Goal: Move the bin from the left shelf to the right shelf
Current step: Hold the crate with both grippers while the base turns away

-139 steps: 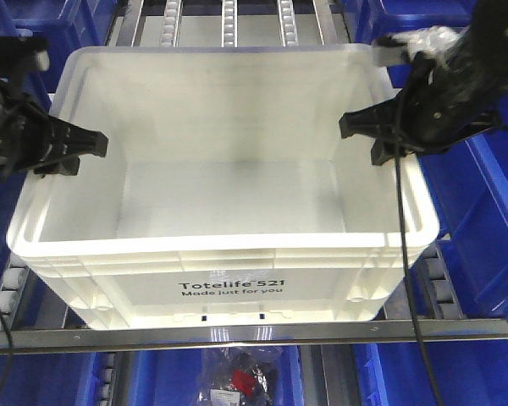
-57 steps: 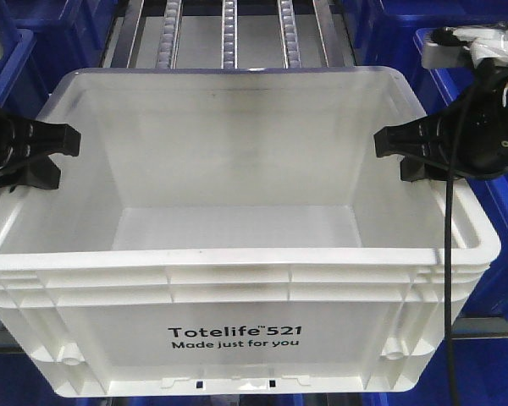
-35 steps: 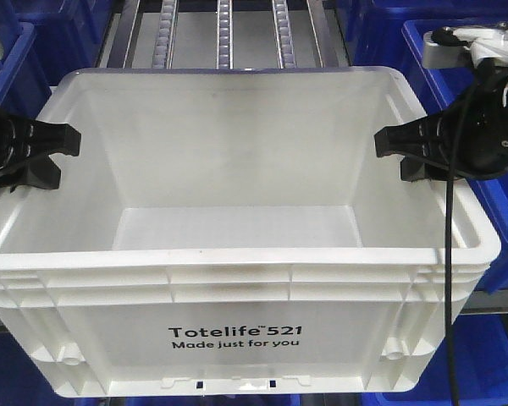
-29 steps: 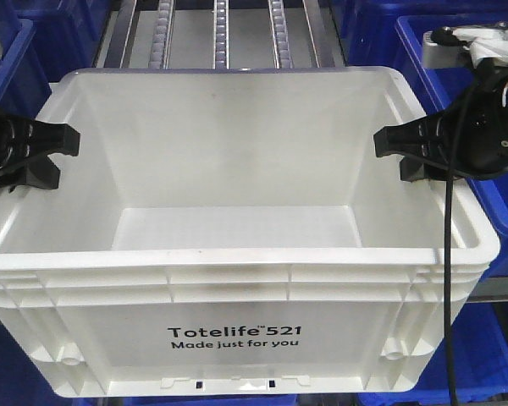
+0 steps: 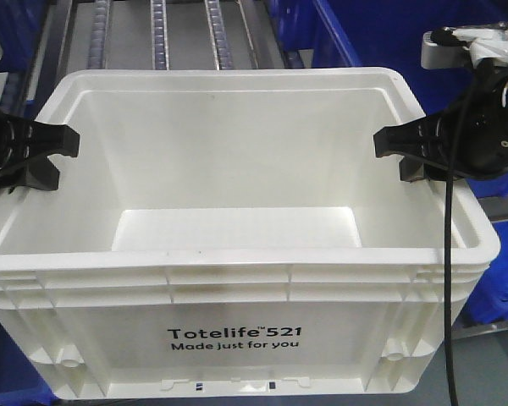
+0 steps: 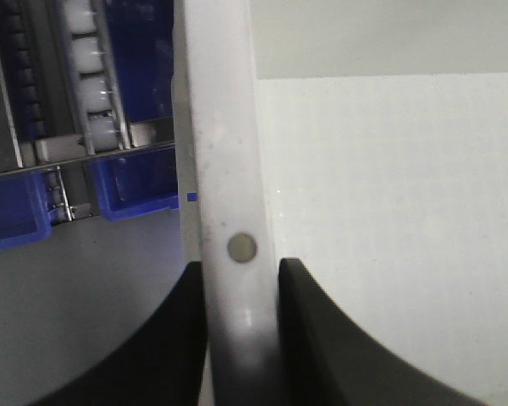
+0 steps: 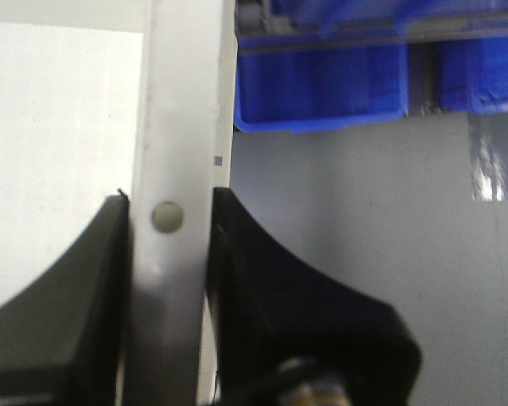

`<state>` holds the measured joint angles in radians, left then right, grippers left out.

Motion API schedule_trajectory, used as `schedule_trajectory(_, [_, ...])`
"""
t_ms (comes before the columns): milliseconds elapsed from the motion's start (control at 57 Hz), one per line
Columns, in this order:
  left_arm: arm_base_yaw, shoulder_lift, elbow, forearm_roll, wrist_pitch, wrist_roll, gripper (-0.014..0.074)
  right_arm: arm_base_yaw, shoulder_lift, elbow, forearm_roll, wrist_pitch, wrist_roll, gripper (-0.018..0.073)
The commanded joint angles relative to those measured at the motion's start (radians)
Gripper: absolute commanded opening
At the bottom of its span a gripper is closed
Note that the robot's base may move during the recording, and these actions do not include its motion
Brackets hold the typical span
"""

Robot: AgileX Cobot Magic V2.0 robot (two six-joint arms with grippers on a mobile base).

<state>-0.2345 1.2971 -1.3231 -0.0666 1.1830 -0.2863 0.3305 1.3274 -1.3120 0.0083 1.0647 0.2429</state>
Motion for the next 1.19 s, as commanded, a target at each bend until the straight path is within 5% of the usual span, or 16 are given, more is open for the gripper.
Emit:
schedule_trajectory(0, [0.004,-0.039,-0.038,0.033,-0.068,0.013,-0.0006,-0.003,-0.047,-0.043,-0.026,-0.101,-0.021,0.0000])
schedule_trajectory(1175, [0.004,-0.039,-0.038,0.033,-0.058,0.013,-0.0006,-0.003,-0.049,-0.043,-0.026,-0.100,-0.021,0.0000])
